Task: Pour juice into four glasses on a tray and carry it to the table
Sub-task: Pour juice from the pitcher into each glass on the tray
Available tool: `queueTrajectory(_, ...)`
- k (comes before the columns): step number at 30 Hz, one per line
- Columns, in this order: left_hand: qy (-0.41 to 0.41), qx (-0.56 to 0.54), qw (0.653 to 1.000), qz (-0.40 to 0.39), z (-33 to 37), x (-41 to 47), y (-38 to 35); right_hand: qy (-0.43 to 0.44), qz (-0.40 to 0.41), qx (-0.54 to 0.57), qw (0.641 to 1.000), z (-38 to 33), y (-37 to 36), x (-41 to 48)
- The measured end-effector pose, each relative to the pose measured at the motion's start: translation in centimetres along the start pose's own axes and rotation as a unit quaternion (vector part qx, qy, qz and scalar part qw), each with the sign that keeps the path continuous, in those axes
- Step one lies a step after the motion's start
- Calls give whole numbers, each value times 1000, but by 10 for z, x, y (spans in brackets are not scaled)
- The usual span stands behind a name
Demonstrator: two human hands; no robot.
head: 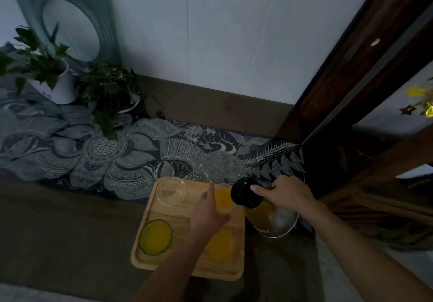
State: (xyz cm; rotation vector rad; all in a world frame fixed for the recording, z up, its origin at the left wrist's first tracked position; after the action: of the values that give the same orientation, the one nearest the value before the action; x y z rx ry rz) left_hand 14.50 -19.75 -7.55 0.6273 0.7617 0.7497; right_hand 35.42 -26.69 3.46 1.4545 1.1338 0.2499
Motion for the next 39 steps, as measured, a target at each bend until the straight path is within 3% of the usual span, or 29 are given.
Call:
queueTrajectory(6,-26,19,999,33,1,-16,9,36,24,3,999,20,25,-6)
queueTrajectory(8,-15,-26,998,51,-3,-26,15,57,31,-8,998,21,35,-3)
queueTrajectory(13,7,-141,976,165,-25,-52,55,102,61,-54,991,2,58,17)
queueTrajectory(17,37,-148,961,231,-53,-59,93,153,93,-96,979,-33,68,36)
queueTrajectory(23,118,-49,980,151,-87,-36,109,245,99,-187,946,-99,59,52)
queueTrajectory(30,91,-31,991,98,-98,-14,99,322,75,-280,901,-164,24,69)
queueTrajectory(39,65,-25,994,81,-107,5,100,341,20,-367,865,-208,-7,79)
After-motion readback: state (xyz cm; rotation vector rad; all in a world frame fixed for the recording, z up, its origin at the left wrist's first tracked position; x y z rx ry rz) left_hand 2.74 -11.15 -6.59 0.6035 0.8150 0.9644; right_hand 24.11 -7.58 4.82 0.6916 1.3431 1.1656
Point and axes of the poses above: each hand's wrist, its own x-axis towards the middle knuckle, its own y-axis out of the back of the hand, z = x × y, the point moved 1 cm from there along x, towards the middle knuckle, and after that the axes turned 5 degrees about x, right-handed, at the moved point
